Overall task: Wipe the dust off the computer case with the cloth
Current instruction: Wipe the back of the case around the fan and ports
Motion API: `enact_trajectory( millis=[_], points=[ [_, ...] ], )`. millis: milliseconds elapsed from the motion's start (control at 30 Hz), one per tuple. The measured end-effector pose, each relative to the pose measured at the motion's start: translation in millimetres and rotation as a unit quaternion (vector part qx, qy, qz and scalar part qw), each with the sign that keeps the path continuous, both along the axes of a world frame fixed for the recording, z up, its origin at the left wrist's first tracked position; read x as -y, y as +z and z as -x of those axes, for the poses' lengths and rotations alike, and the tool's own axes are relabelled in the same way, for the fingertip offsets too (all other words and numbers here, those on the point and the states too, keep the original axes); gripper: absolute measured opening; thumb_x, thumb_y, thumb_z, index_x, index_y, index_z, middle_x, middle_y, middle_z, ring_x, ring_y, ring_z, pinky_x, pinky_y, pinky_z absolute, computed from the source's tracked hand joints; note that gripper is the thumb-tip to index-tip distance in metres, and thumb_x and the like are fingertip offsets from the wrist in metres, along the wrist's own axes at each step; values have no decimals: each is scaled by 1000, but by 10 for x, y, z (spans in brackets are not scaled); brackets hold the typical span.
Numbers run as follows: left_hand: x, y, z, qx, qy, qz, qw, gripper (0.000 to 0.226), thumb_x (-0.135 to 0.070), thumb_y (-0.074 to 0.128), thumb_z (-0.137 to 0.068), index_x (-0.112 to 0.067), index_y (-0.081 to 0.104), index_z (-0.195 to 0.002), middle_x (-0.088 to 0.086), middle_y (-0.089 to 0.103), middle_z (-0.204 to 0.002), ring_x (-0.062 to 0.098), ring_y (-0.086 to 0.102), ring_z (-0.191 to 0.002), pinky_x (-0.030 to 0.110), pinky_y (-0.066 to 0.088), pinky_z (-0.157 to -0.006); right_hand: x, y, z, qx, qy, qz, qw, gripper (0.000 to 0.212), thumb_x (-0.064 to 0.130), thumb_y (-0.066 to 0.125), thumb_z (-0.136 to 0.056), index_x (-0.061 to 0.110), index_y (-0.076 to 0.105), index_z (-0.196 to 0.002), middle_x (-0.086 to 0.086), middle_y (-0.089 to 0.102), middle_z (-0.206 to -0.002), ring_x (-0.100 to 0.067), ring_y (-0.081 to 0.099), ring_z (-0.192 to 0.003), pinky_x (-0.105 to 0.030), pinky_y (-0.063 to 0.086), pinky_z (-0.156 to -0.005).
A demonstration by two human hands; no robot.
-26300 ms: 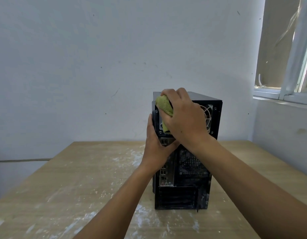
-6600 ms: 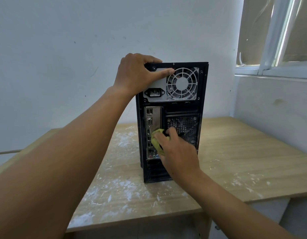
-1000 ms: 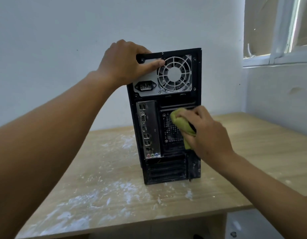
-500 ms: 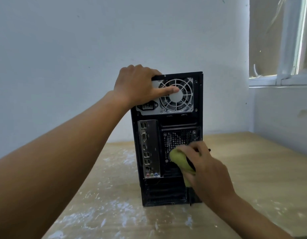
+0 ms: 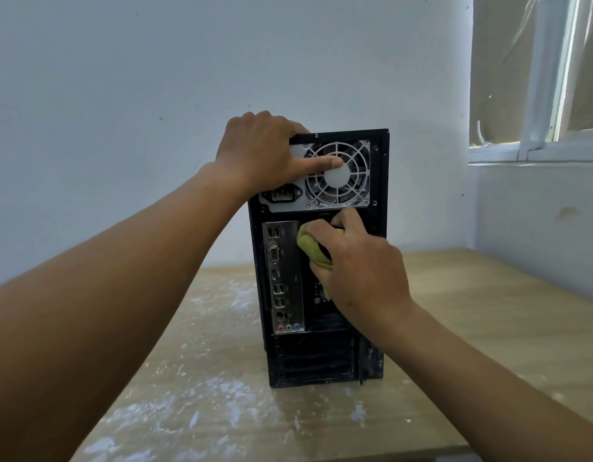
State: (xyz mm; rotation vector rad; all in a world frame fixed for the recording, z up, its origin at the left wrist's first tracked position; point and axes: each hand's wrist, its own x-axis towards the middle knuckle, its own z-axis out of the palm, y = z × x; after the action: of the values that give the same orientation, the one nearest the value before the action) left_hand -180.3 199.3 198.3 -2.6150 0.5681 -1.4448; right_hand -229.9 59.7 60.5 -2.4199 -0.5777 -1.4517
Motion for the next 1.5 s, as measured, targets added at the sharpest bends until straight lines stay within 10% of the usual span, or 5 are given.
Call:
enact_trajectory(
  millis=[433, 733, 1500],
  points=[
    [1, 3, 43, -22, 5, 9, 1000, 94, -91, 31, -60, -32, 66, -123, 9, 71, -105, 32, 61, -104, 31, 35, -74, -64, -518, 71, -50, -44, 147, 987, 38, 6, 88, -55, 15, 63, -82, -8, 52, -83, -17, 40, -39, -22, 30, -32],
    [4, -3, 30, -17, 10, 12, 1000, 93, -93, 32, -60, -34, 65, -124, 6, 71, -108, 31, 62, -104, 31, 36, -74, -29, 107, 102, -19, -24, 62, 998, 14, 26, 68, -88, 19, 63, -98, -6, 49, -92, -23, 55, -49, -34, 51, -45],
    [12, -24, 26, 2, 8, 10, 1000, 96, -90, 32, -61, -29, 65, -126, 8, 72, -112, 32, 63, -104, 31, 35, -72, 791, -70, -19, -28, -34, -77, 996, 30, 28, 73, -83, 32, 63, -110, 3, 50, -97, -18, 49, -57, -18, 33, -47]
  ],
)
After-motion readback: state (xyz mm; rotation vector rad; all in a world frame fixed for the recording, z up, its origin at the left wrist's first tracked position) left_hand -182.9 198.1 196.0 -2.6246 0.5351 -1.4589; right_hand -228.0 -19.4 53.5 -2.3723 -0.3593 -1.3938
